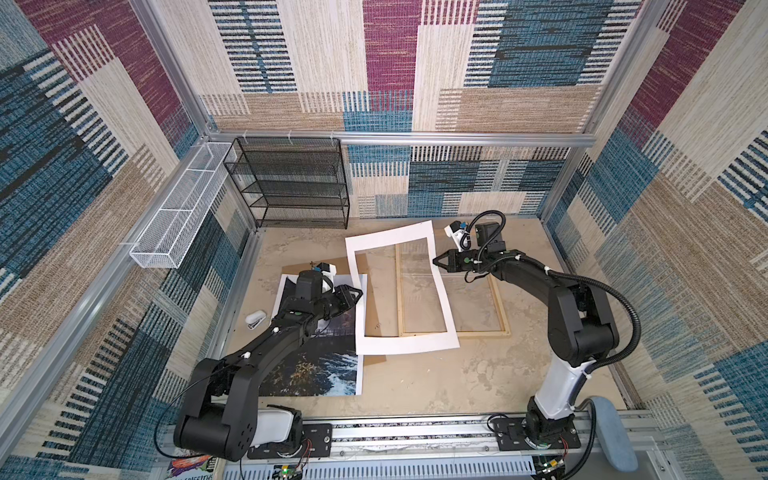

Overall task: Put the photo into the frame
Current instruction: 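Lower the white mat onto the wooden frame with both grippers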

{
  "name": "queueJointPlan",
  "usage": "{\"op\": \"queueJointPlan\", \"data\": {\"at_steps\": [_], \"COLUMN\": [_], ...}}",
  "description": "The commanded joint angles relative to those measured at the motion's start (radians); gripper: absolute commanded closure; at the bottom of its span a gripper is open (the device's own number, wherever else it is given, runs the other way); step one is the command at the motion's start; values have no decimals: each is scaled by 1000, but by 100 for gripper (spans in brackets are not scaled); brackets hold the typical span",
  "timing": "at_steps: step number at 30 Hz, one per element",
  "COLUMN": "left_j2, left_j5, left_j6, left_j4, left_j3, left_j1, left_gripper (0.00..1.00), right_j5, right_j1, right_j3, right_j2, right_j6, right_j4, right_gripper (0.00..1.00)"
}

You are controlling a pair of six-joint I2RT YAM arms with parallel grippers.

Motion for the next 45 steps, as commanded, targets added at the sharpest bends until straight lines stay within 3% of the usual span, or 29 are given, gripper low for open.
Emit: {"op": "queueJointPlan", "data": {"at_steps": [1,26,45], "left_j2": [29,439,563], "left_j5": [-30,-11,8], "left_j6": [-28,-77,-103], "left_j4": [59,199,224], "left_j3": [24,317,417], "left_j1": [-38,-149,-209], "left_gripper": [62,64,65], "right_j5": [-15,7,64], "right_j1": [-14,-208,-279], "right_j3": [13,151,150], "right_j2": [-3,57,93], "right_j6": [-3,-68,-109], "right_j4": [-18,-165,-220], "right_gripper": [98,98,98]}}
